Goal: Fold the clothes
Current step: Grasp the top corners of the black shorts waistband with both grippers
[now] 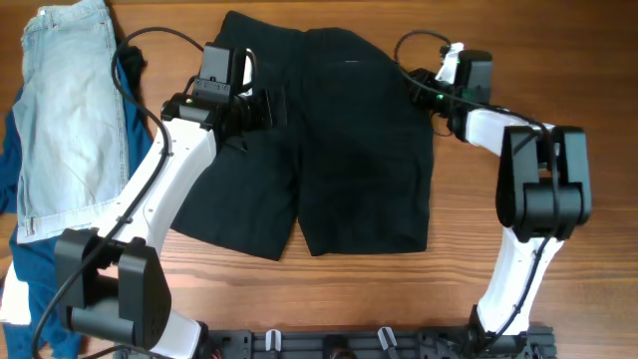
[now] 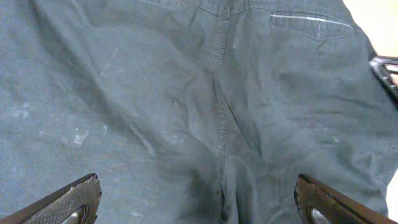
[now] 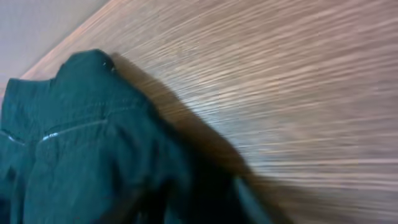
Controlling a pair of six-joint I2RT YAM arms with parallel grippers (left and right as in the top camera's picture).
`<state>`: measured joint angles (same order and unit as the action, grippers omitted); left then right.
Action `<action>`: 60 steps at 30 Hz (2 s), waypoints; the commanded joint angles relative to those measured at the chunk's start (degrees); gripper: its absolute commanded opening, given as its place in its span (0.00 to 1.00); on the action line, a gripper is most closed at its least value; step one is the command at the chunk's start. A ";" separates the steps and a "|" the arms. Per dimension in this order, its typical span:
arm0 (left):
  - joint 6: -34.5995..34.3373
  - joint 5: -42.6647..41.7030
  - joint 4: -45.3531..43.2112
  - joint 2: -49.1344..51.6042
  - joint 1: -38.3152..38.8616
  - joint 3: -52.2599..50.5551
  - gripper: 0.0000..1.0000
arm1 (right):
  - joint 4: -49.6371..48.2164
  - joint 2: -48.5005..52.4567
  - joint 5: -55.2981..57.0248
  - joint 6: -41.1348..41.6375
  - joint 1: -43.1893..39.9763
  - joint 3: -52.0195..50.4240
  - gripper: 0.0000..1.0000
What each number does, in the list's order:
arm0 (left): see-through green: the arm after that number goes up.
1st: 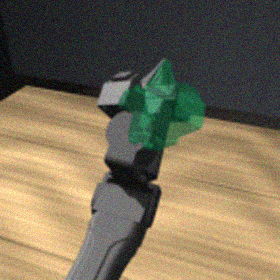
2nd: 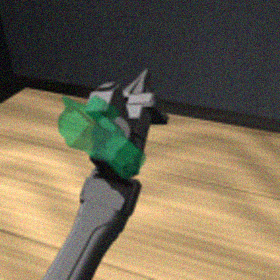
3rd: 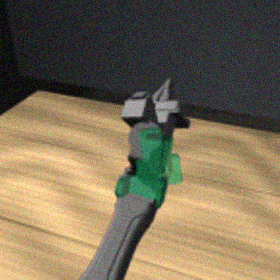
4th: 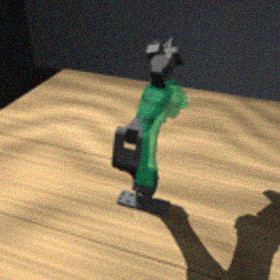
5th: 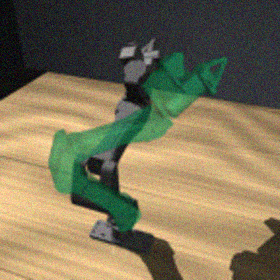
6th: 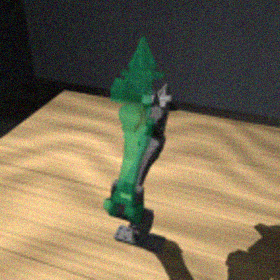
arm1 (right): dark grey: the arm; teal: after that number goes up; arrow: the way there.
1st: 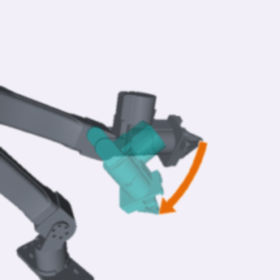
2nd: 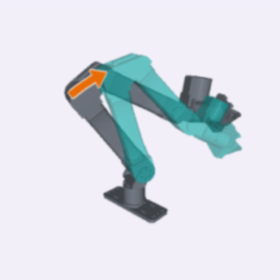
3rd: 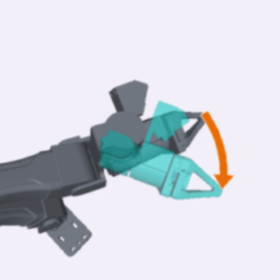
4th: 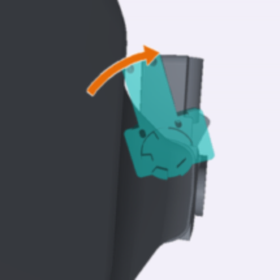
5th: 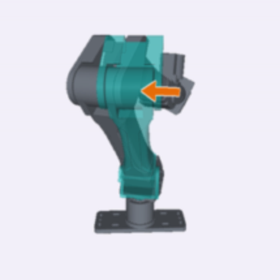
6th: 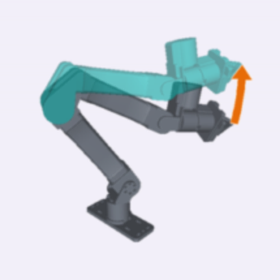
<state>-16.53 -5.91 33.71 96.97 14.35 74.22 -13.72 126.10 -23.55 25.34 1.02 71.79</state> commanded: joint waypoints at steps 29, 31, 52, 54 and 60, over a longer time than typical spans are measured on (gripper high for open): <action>1.36 -0.26 -2.40 0.57 0.17 -0.37 1.00 | 37.75 -5.57 21.68 -37.66 14.69 22.10 0.04; 1.36 -0.26 -2.40 0.57 0.17 -0.37 1.00 | 37.46 -5.57 21.66 -35.87 12.98 22.10 0.04; 1.33 -0.72 2.23 7.10 0.17 -0.37 1.00 | 51.12 -7.63 -3.08 -32.65 -4.35 22.18 1.00; 1.33 -0.72 2.38 9.77 0.15 -0.37 1.00 | 55.21 -7.58 -2.56 -32.87 -2.58 22.16 1.00; 1.14 -0.70 -2.32 13.11 -0.13 -0.37 1.00 | 52.48 -6.78 19.61 -29.20 1.97 21.84 1.00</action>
<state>-16.53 -5.93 33.56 109.56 14.35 74.15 40.56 120.31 -16.25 -5.78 1.80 93.58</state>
